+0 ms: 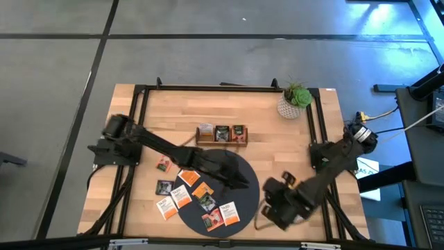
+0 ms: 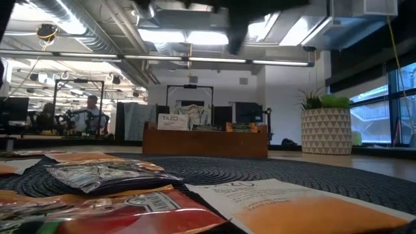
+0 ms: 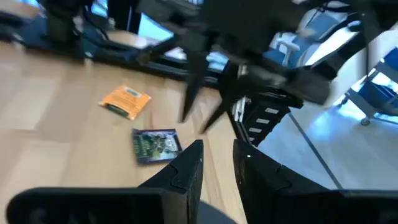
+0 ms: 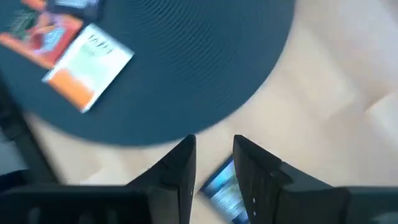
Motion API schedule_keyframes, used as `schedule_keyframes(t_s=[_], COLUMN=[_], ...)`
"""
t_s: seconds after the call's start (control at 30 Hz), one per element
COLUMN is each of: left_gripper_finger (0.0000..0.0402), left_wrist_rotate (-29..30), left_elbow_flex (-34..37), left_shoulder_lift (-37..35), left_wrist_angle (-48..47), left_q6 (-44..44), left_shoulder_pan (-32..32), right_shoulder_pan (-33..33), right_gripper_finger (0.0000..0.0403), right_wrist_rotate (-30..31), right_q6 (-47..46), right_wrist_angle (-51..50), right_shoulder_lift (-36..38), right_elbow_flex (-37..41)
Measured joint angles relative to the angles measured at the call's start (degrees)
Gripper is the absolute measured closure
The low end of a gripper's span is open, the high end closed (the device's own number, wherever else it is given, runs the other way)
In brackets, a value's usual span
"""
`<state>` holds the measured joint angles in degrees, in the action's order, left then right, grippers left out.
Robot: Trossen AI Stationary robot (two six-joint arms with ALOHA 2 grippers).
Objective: Pick & Place Tea
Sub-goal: Put the violet tea bag into the middle of the wooden organizer
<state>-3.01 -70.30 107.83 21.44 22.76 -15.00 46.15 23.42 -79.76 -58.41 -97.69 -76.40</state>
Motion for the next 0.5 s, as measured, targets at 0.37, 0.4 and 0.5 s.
schedule_keyframes(t_s=[0.37, 0.4, 0.5], left_gripper_finger=[0.0319, 0.0319, 0.0316], left_wrist_rotate=[-6.0, -6.1, -4.6], left_elbow_flex=[-23.5, -24.8, -27.4], left_shoulder_lift=[21.9, 23.0, 25.3], left_wrist_angle=[-3.9, -3.9, -3.8], left_q6=[5.1, 5.4, 5.6], left_shoulder_pan=[-1.0, -1.2, -2.5], right_shoulder_pan=[11.2, 11.6, 12.0], right_gripper_finger=[0.0292, 0.0292, 0.0292], right_wrist_rotate=[-1.2, -1.2, -1.3], right_q6=[-26.8, -27.7, -28.1], right_wrist_angle=[4.2, 4.3, 4.3], right_shoulder_lift=[0.0, 0.0, 0.0], right_elbow_flex=[7.8, 8.5, 10.6])
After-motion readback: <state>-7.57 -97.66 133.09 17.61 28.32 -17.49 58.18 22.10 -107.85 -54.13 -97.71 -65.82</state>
